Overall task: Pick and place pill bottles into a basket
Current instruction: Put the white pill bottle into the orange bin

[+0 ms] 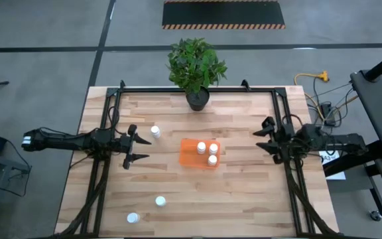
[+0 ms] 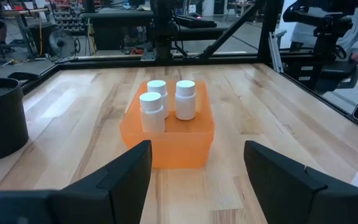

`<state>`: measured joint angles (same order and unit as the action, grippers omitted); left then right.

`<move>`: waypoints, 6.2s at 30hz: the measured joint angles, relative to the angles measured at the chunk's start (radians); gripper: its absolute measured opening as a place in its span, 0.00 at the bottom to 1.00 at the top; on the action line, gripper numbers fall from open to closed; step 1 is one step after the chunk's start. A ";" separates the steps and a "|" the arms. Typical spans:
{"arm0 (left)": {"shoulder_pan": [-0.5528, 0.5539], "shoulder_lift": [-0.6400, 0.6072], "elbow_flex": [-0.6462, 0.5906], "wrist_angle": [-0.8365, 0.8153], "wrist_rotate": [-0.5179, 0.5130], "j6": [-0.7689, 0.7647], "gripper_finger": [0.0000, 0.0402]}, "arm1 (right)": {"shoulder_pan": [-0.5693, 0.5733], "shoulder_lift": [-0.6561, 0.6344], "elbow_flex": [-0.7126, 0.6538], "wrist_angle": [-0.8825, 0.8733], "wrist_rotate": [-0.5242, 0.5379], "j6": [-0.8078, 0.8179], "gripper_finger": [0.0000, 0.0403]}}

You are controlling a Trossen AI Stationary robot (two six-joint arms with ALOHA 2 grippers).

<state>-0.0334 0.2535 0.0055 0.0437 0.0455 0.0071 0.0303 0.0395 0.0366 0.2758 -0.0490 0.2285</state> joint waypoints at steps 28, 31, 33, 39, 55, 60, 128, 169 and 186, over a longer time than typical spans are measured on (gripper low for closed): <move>0.000 0.001 0.000 0.000 0.000 0.000 0.59 | 0.000 0.002 -0.028 -0.159 -0.002 -0.022 0.50; 0.001 0.001 0.000 0.000 -0.003 0.020 0.59 | 0.000 0.002 -0.028 -0.159 -0.002 -0.020 0.50; 0.001 0.001 0.000 0.000 -0.004 0.032 0.59 | 0.000 0.002 -0.028 -0.159 -0.002 -0.021 0.50; 0.001 0.001 0.000 0.001 -0.004 0.026 0.59 | 0.000 0.002 -0.028 -0.159 -0.002 -0.021 0.50; 0.000 0.034 0.000 0.651 -0.004 0.025 0.59 | 0.000 0.002 -0.028 -0.159 -0.002 -0.020 0.50; 0.000 0.054 -0.001 0.880 -0.006 0.025 0.59 | 0.000 0.002 -0.028 -0.159 -0.002 -0.020 0.50; -0.003 0.722 0.801 1.178 0.011 -0.760 0.59 | 0.000 0.003 -0.027 -0.160 -0.002 -0.021 0.50; -0.285 1.013 1.471 0.425 0.425 -0.970 0.59 | 0.000 0.003 -0.027 -0.160 -0.002 -0.022 0.50; -0.648 0.980 1.473 0.172 0.452 -1.087 0.59 | 0.000 0.003 -0.027 -0.160 -0.002 -0.022 0.50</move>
<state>-0.6814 1.2335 1.4788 0.2161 0.4972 -1.0804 0.0303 0.0422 0.0097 0.1158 -0.0505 0.2066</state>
